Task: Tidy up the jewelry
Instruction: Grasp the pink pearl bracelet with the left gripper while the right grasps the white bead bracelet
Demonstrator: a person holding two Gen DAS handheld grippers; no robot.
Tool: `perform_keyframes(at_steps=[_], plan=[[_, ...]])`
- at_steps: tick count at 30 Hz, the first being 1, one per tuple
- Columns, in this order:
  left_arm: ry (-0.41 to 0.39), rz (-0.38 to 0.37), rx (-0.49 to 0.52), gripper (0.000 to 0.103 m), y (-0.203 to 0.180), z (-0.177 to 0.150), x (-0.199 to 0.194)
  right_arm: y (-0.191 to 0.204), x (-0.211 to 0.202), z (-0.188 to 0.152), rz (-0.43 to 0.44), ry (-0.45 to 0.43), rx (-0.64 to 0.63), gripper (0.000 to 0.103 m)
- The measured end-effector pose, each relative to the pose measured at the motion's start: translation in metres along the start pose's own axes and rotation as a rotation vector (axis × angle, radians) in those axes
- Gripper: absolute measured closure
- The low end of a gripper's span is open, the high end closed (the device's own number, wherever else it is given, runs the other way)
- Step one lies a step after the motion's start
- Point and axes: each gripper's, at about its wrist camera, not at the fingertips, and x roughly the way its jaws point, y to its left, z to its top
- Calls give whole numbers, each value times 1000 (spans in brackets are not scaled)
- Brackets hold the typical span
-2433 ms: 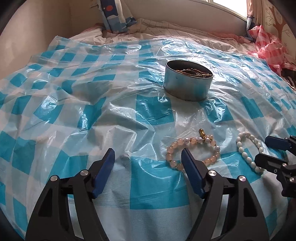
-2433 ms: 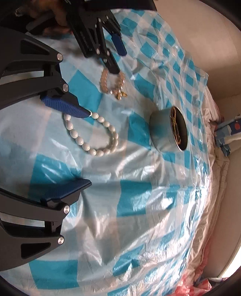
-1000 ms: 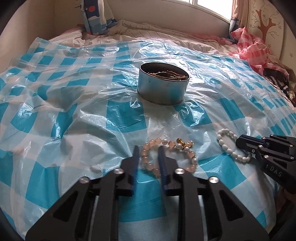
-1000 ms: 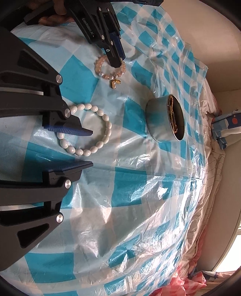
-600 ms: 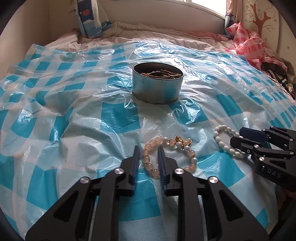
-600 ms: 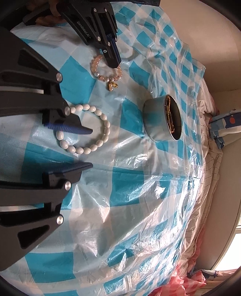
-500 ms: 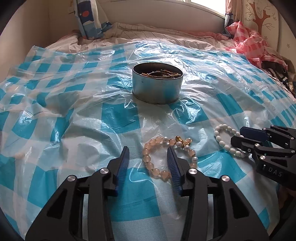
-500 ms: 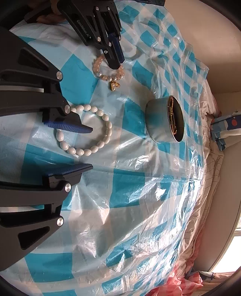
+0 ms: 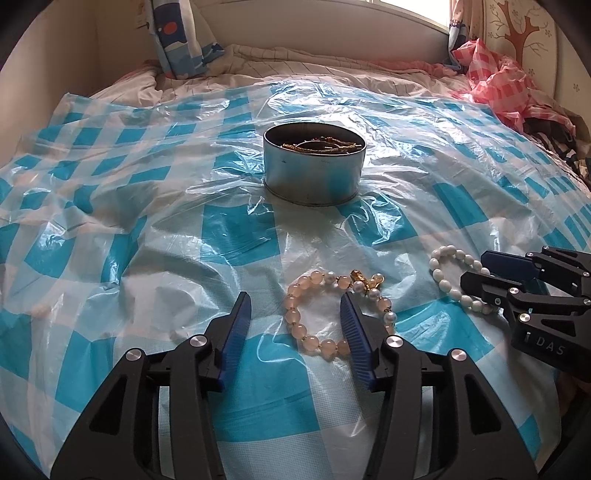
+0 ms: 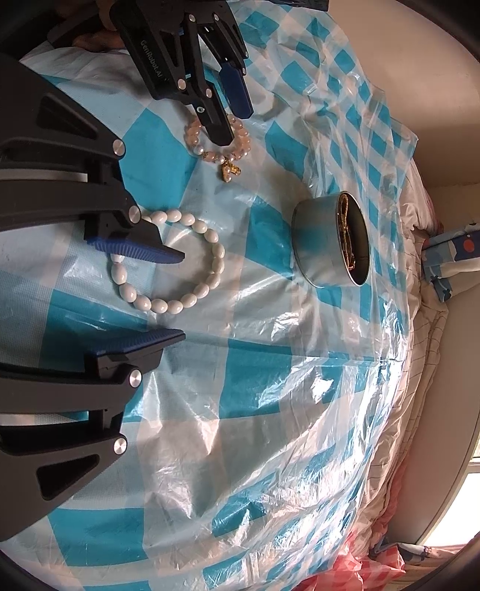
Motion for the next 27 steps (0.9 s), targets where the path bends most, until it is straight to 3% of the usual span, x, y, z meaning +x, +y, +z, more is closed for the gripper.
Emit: perform_keyframes(at_steps=[18,19,21,27], plan=[[4,15,17,52,-4,1,3,3,1,-1,8,0,-3,68],[2,8,19,59,-4,1,3,4,1,-1,13,1,-7,75],[6,-5,34,95,-7,1,2,7,1,-2,19,-1,-21,93],[1,-17,75,96,-16,0,2,5,-1,-1,9,-7,-12,94]])
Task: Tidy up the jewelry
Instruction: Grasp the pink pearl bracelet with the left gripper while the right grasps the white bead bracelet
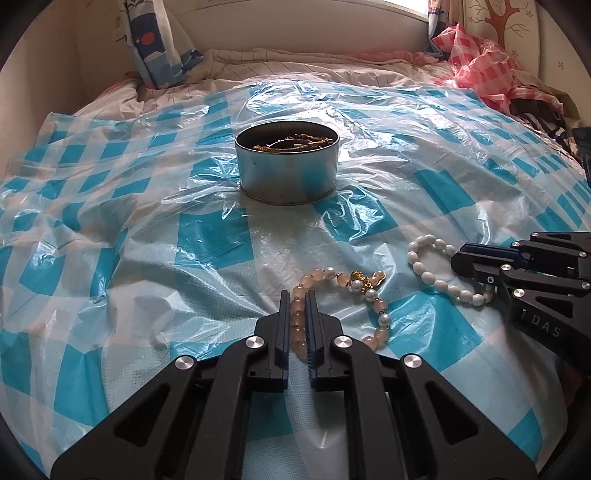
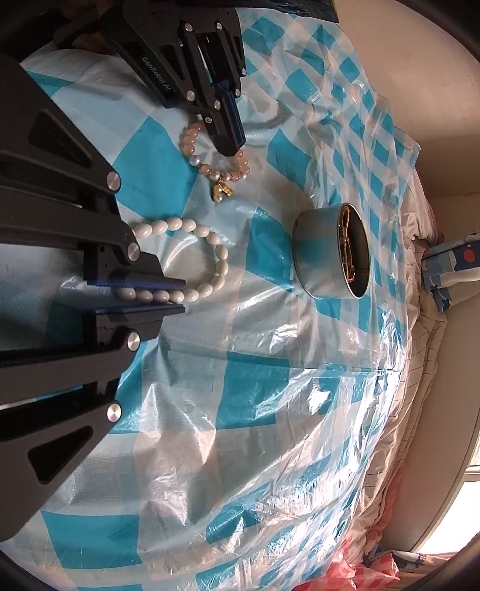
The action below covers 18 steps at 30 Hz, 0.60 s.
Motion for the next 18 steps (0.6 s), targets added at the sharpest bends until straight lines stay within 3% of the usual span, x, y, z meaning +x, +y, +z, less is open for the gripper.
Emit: perform_keyframes(at_steps=[7,15,18], plan=[[18,-1,-4,95,0,-1,4,-6,2,1,22,18,15,91],[17,-14,-27,94,3,0,4,-11,-1,1,50,1,43,94],[18,-23,-26,89,3,0,5,-8,-4,2,35,-11,28,66]])
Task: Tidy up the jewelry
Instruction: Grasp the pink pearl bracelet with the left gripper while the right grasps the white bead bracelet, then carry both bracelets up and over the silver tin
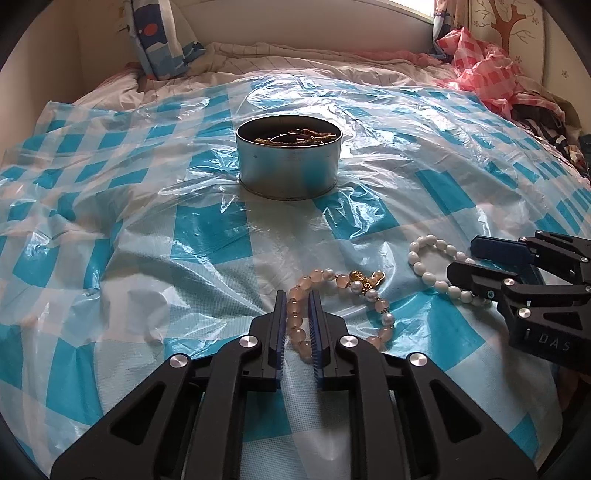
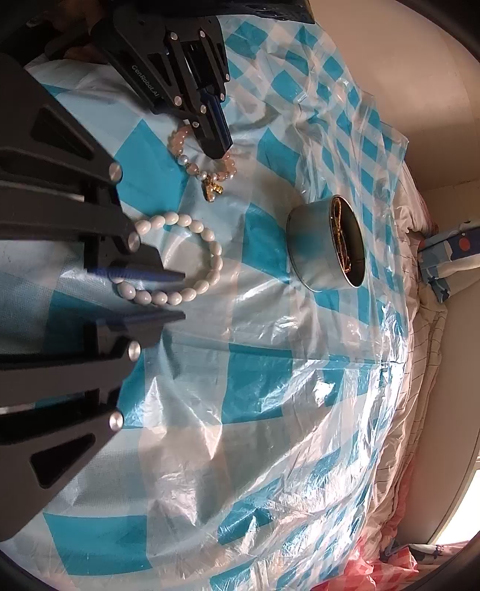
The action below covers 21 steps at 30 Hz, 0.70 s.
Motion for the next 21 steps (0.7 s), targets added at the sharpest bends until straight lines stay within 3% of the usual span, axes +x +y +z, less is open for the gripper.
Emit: perform_keyframes(at_steps=[1,4,6,7,8,9,17,21], plan=[[0,-1,2,87,-1,0,0,1,0,0,-6,-2,-9,60],[0,1,7,77,-2,0,0,4,2,0,-15,10,-24,60],[-1,5,11,83,-3,0,0,5,4,-1,-14,19,-28,60],[2,-5,13,96,-4,0,0,5,4,-1,-5,22,-33,64],[1,-8,15,96,-4,0,0,6,5,-2,9,29,-39,87],[-3,-8,16,96,-5,0,-1,7,5,-2,20,32,-41,95],[-38,-26,-47,96,3,1,-8,-15,-9,2,212,-37,124,95],[-61,-39,-77,96,9,3,-14,-12,-20,8,257,-91,128,95]])
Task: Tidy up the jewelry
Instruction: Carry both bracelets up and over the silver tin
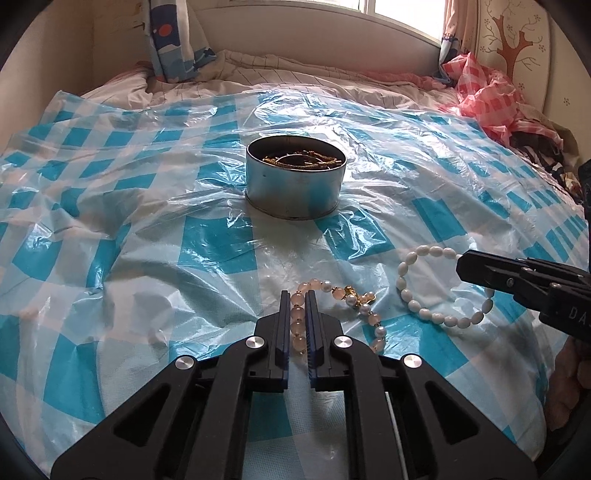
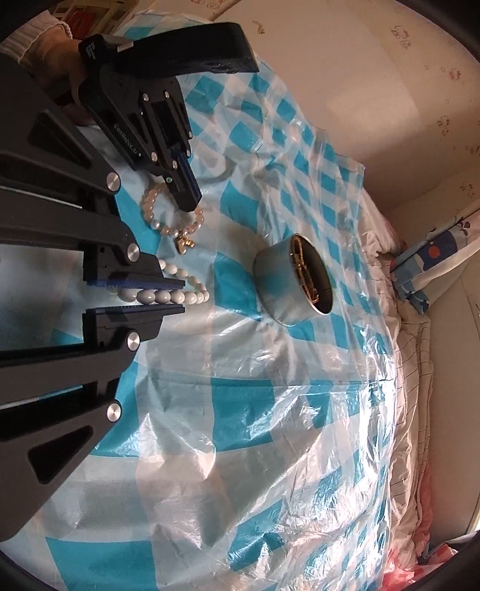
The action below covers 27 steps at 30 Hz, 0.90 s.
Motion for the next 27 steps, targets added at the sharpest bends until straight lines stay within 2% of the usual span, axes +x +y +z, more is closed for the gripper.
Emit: perform_keyframes(at_steps=[4,11,16,27], plan=[[-13,-6,-8,96,1,3,-3,3,-4,2,22,-16,-3,95],[-52,-28,-10,96,-2,8,-13,-2,-14,7,110,-59,46,95],[-68,-77,-39,96,1,14,-20,-1,-18,9,131,-76,48,95],[-125,-110,-39,96,2,35,-38,1,-27,23,161,-111,56,95]])
